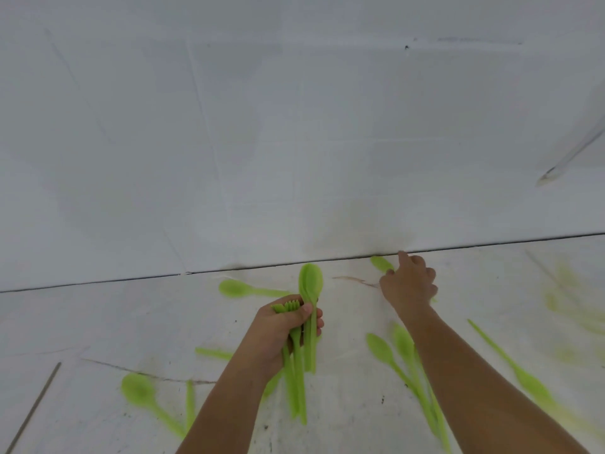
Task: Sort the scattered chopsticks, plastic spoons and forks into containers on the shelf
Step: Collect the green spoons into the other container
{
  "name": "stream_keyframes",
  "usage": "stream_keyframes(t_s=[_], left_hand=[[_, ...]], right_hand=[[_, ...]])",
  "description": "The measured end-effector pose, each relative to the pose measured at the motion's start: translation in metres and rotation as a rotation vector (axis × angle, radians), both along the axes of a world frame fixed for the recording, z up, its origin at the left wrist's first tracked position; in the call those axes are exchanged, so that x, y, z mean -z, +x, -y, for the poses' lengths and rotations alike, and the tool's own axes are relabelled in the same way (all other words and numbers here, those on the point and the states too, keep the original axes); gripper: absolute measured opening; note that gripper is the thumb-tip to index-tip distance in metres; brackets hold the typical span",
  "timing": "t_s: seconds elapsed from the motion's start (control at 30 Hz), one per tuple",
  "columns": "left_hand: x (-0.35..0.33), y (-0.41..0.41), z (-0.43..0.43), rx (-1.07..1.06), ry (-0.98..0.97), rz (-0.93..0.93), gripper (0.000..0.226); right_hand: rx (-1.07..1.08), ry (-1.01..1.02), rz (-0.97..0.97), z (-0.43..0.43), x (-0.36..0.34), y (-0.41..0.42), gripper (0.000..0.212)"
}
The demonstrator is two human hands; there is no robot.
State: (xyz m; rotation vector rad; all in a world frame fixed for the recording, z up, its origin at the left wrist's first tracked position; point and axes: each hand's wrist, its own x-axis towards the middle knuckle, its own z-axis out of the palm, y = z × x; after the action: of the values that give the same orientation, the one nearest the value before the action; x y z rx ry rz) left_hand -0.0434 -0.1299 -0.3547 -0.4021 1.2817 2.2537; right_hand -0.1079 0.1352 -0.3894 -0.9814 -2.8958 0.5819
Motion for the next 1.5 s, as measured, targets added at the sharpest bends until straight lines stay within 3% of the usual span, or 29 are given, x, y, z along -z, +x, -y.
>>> stream_keyframes(t_s=[0.07,0.13,0.23,0.33,0.4,0.47,0.53,0.7,0.77,0.87,1.0,1.1,1.17,1.23,1.33,1.4,1.5], left_hand=[[-0.001,-0.003,-0.008,0.010,0.003,-0.010,0.022],[0.000,-0.004,-0.014,0.006,0.014,-0.002,0.024],[0.001,-0.003,-0.019,-0.011,0.019,0.000,0.028],[0.004,-0.001,-0.016,-0.035,0.006,-0.016,0.035],[0.007,0.000,-0.013,-0.042,-0.020,-0.032,0.038],[0.011,0.001,-0.009,-0.052,-0.052,-0.048,0.036],[0.011,0.003,-0.006,-0.043,-0.106,-0.077,0.026],[0.009,0.014,0.008,-0.031,-0.133,-0.121,0.016],[0.008,0.017,0.016,-0.043,-0.131,-0.132,0.014],[0.010,0.021,0.031,-0.062,-0.106,-0.122,0.012],[0.014,0.026,0.051,-0.094,0.013,-0.048,0.026],[0.018,0.022,0.069,-0.152,0.024,-0.049,0.035],[0.018,0.018,0.082,-0.182,0.010,-0.040,0.032],[0.016,0.013,0.094,-0.188,-0.008,-0.050,0.031],[0.013,0.007,0.107,-0.196,-0.028,-0.074,0.030],[0.012,0.005,0.113,-0.205,-0.045,-0.079,0.028],[0.010,0.006,0.118,-0.207,-0.075,-0.086,0.026]], right_hand=[[-0.141,0.130,0.117,-0.015,0.012,-0.001,0.028],[-0.257,0.198,0.080,-0.019,0.017,0.000,0.017],[-0.297,0.054,-0.101,-0.006,0.009,0.008,0.014],[-0.174,-0.208,-0.297,0.026,-0.017,0.027,0.018],[-0.065,-0.529,-0.263,0.050,-0.036,0.039,0.018],[0.017,-1.012,-0.172,0.075,-0.049,0.048,0.017],[0.037,-1.240,-0.063,0.098,-0.055,0.055,0.017],[-0.029,-0.913,-0.146,0.136,-0.042,0.057,0.019],[-0.093,-1.003,-0.187,0.149,-0.042,0.059,0.007],[-0.160,-1.115,-0.185,0.166,-0.042,0.058,0.024],[-0.146,-1.027,-0.134,0.193,-0.037,0.050,0.016],[-0.247,-1.107,-0.070,0.207,-0.035,0.036,0.013],[-0.236,-1.103,-0.149,0.208,-0.029,0.018,0.018],[-0.310,-0.813,-0.243,0.206,-0.016,0.000,0.019],[-0.803,-0.129,-0.072,0.208,0.012,-0.017,0.028],[-0.919,0.041,0.033,0.213,0.017,-0.017,0.017],[-0.931,0.108,0.068,0.211,0.007,-0.011,0.010]])
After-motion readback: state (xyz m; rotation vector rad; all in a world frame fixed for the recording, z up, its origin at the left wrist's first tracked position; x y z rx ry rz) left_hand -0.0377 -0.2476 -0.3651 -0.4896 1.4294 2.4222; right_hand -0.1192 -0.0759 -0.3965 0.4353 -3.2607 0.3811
